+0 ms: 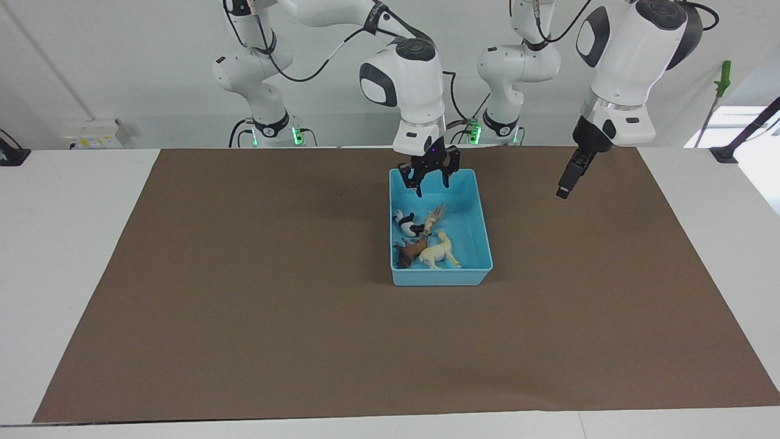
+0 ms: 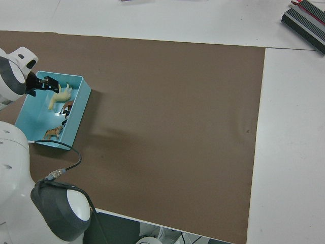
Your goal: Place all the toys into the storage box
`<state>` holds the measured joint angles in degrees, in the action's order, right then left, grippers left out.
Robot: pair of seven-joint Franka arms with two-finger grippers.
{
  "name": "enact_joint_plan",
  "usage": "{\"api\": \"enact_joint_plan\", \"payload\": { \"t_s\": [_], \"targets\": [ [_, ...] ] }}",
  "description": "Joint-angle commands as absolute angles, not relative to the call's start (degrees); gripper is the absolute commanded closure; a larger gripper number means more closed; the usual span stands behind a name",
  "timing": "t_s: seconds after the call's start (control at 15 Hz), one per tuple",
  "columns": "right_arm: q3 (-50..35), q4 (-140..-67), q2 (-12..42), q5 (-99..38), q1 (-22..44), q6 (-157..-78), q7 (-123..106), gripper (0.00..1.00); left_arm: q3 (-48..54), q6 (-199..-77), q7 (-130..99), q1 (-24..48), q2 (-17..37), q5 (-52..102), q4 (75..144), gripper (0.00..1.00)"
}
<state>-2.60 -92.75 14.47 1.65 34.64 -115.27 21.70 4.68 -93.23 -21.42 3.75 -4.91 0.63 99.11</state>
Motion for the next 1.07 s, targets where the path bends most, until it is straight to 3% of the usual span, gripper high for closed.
{"api": "enact_joint_plan", "payload": {
  "t_s": [0.0,0.13,0.27,0.53,1.0],
  "targets": [
    [-3.08,-92.02,11.18,1.49,27.18,-109.09,17.4,0.0,5.19,-88.24,-7.58,2.11,-2.64,0.88,95.79,0.0],
    [-2.9,-92.11,8.28,2.11,22.0,-102.68,17.14,0.0,5.27,-88.16,-7.99,2.9,-1.85,0.88,96.94,0.0],
    [-2.99,-92.28,4.5,2.11,15.32,-97.76,11.9,0.0,4.75,-87.01,-8.61,4.57,0.69,0.44,93.45,0.0],
    [-2.81,-91.76,-0.6,1.76,4.68,-92.91,6.94,0.0,3.08,-85.43,-4.06,6.85,2.9,0.44,90.88,0.0],
    [-2.9,-95.45,-1.76,1.23,-4.92,-90.27,-0.16,0.0,2.9,-86.13,-3.61,6.42,1.68,2.11,90.18,0.0]
  ]
}}
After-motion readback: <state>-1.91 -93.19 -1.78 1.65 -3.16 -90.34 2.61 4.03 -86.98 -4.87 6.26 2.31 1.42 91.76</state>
